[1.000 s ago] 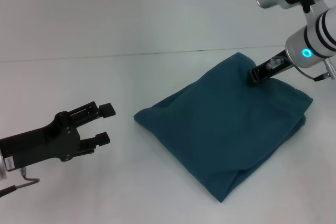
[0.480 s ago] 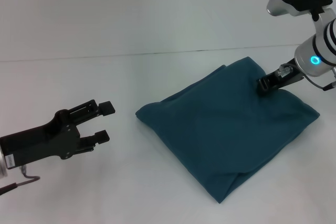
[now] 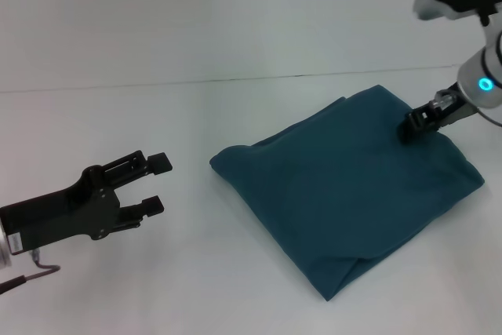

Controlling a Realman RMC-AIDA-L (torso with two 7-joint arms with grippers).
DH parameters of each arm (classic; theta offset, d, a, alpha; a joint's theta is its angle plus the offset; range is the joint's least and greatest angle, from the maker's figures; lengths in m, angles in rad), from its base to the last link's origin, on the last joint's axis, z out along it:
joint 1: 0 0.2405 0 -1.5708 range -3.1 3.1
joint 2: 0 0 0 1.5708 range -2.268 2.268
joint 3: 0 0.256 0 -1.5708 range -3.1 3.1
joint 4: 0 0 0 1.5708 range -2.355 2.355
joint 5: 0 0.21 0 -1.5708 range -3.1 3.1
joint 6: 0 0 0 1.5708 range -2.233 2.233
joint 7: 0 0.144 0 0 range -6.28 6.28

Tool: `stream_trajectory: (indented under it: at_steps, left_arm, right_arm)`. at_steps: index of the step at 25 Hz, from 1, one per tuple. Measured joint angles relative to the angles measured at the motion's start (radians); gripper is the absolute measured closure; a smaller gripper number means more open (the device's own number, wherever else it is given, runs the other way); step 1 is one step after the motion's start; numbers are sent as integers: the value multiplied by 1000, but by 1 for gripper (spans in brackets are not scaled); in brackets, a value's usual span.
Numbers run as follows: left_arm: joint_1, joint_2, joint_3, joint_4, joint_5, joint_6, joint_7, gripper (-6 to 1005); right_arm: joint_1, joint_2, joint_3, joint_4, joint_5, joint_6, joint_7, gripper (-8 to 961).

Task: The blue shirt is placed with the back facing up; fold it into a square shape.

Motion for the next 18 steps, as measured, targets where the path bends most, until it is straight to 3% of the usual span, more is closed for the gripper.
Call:
stream_trajectory:
  at_steps: [4,7,15,18]
  left_arm:
    - [-2,0,0,0,-1,0,5,63]
    - [-4,0,0,-6,-1,0,7,63]
    - [-6,2,0,-13,-4,0,10,62]
    - [-7,4,0,-14,-7,0,10,63]
  right_arm:
    - [-11,-6,26,-34,3,-16,3,505]
    - [-16,-11,44,-50,1,-19,5,446]
    - [-27,-33,57,-54,0,38,33,419]
    - [-47,-18,80,-135,23,23,34,409]
